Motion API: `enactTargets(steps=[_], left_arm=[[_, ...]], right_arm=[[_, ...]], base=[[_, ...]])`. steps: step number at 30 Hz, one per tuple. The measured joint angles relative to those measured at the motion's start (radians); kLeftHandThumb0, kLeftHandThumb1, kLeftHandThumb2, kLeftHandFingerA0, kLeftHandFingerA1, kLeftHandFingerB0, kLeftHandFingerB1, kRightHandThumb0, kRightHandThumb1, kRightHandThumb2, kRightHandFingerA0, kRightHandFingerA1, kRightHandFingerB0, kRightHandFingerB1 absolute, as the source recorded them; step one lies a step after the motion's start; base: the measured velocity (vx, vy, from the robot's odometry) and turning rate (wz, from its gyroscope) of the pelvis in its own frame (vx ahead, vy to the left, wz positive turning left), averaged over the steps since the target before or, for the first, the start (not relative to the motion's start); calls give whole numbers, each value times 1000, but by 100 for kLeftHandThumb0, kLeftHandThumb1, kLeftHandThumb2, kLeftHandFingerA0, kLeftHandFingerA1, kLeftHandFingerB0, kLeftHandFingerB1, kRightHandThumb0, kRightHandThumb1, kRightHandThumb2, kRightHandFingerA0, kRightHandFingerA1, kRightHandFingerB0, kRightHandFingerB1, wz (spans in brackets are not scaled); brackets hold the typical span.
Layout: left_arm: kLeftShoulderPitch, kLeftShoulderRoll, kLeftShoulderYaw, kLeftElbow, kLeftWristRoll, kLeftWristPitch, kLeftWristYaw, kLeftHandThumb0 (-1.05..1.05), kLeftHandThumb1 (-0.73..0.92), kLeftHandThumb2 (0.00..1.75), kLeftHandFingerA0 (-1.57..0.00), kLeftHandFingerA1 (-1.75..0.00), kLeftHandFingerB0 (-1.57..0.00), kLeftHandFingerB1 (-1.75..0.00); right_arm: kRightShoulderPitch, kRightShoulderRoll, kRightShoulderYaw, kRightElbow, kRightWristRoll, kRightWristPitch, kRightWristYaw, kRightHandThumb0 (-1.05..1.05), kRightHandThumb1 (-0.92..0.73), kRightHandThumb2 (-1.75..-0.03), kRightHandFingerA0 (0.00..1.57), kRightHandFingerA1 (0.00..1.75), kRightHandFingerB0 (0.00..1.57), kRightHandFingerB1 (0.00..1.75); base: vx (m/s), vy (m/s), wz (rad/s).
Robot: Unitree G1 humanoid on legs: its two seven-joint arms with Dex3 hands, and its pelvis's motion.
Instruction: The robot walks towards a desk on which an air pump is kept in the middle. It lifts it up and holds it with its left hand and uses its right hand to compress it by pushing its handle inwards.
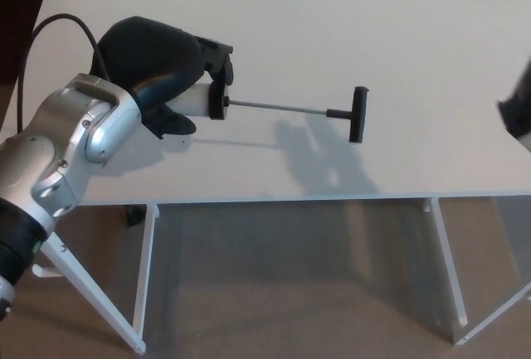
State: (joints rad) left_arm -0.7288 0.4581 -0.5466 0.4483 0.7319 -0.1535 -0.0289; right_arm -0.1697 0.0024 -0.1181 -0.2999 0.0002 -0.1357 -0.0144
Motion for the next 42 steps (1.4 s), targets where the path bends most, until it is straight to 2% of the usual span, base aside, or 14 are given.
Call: enactTargets(steps=[2,3,5,8,10,13,17,18,33,37,38,39,40,42], left_arm=[[0,3,0,-10,1,0,-10,-36,58,59,-79,-157,-79,-48],[0,3,0,-10,1,0,-10,-34,57,59,-80,-156,-79,-50],[-1,4,0,-22,2,0,-19,-30,63,59,-72,-165,-80,-73],[-1,5,0,-39,4,0,-32,-38,48,79,-99,-136,-77,-89],[-2,7,0,-49,8,-1,-40,-32,64,57,-68,-169,-80,-77],[-4,7,0,-53,12,-7,-42,-25,69,56,-66,-175,-56,-141],[-8,8,-1,-55,26,-22,-44,-34,52,81,-99,-136,-66,-112],[-9,8,0,-55,29,-24,-45,-18,68,52,-67,-175,-54,-154],[-13,-2,6,-57,41,-49,-51,-22,65,51,-65,-172,-77,-103],[-13,-2,10,-57,42,-49,-51,-14,65,55,-64,-174,-57,-137],[-13,-2,10,-57,42,-49,-51,-23,51,74,-101,-143,-64,-120],[-13,-2,10,-57,43,-51,-50,-23,51,74,-101,-143,-64,-120],[-13,-3,9,-57,44,-53,-50,-16,66,51,-63,-170,-65,-111],[-13,-8,9,-58,50,-54,-50,-21,59,56,-72,-162,-82,-81]], right_arm=[[-56,27,2,110,12,31,-1,-81,-85,-116,0,14,0,13],[-56,27,2,110,12,31,-1,-74,-92,-79,0,2,0,7],[-85,52,-1,180,30,55,-1,-86,-85,-117,0,12,0,10],[-110,87,-11,268,61,85,0,-85,-84,-116,0,12,0,10],[-125,124,-20,356,92,105,3,-83,-83,-116,0,14,0,12],[-130,147,-25,410,112,116,4,-80,-75,-94,0,3,0,3],[-138,167,-30,463,142,124,8,-81,-75,-94,0,3,0,2],[-139,168,-30,470,145,124,9,-80,-75,-95,0,3,0,2],[-142,184,-29,533,181,115,20,-81,-82,-116,0,16,0,15],[-142,189,-18,519,191,115,25,-80,-82,-116,0,17,0,15],[-142,190,-17,517,192,115,25,-82,-81,-101,0,6,0,6],[-142,190,-14,511,194,115,26,-82,-81,-101,0,6,0,6],[-142,191,-12,506,197,116,26,-81,-80,-100,0,7,0,7],[-142,194,-9,494,202,116,26,-77,-82,-116,0,18,0,17]], base=[[0,0,0],[0,0,0],[0,0,0],[0,0,0],[0,0,0],[0,0,0],[0,0,0],[0,0,0],[0,0,0],[0,0,0],[0,0,0],[0,0,0],[0,0,0],[0,0,0]])
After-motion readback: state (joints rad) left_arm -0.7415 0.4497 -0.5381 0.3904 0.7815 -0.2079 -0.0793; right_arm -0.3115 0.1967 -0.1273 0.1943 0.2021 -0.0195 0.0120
